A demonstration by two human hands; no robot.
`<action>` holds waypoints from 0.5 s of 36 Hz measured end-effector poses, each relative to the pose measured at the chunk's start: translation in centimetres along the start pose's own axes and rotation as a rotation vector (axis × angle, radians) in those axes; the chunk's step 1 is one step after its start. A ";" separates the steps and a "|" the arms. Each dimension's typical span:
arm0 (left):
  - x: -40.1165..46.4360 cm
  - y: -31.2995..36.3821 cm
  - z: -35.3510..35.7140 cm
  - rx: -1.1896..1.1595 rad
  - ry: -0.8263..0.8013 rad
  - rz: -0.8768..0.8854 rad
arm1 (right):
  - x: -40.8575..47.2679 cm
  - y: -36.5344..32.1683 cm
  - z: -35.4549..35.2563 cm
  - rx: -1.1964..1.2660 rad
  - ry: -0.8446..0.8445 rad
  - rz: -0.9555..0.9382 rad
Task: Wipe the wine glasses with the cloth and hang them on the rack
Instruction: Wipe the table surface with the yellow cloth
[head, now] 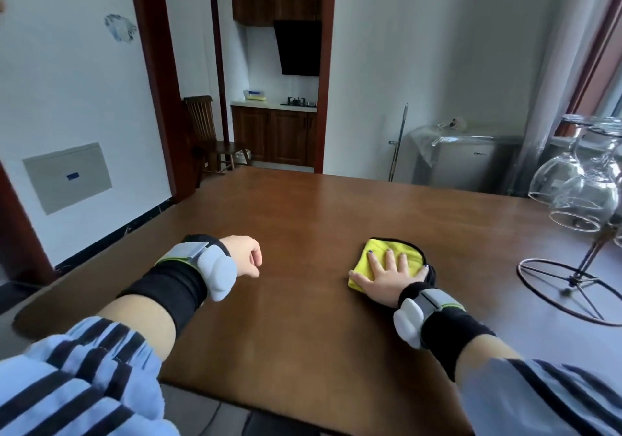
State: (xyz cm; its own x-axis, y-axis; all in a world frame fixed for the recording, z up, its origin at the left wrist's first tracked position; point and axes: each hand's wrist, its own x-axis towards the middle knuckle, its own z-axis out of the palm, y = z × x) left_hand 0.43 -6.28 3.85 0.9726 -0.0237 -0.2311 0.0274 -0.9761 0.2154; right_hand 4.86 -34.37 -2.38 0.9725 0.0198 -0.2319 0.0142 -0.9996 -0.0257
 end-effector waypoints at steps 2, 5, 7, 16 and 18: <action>-0.6 -1.6 -0.2 0.009 0.008 -0.048 | 1.0 -3.3 -0.2 -0.007 -0.004 -0.030; -1.4 -3.1 -0.6 0.043 -0.024 -0.112 | 2.3 -7.0 -0.5 -0.009 0.002 -0.063; -1.8 -3.7 -0.8 0.055 -0.058 -0.121 | 2.9 -8.8 -0.7 -0.002 0.001 -0.070; -3.1 -9.3 -3.5 -0.015 0.014 -0.200 | 4.9 -19.9 -1.3 -0.034 -0.037 -0.284; -3.2 -10.2 -4.1 -0.034 0.047 -0.210 | 4.8 -22.0 -1.2 -0.049 -0.038 -0.341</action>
State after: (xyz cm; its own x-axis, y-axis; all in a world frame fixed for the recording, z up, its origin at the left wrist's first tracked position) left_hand -2.01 4.64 6.26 0.9545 0.1899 -0.2298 0.2373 -0.9507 0.1998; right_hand 9.45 -12.31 -1.77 0.9006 0.3528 -0.2537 0.3489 -0.9351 -0.0619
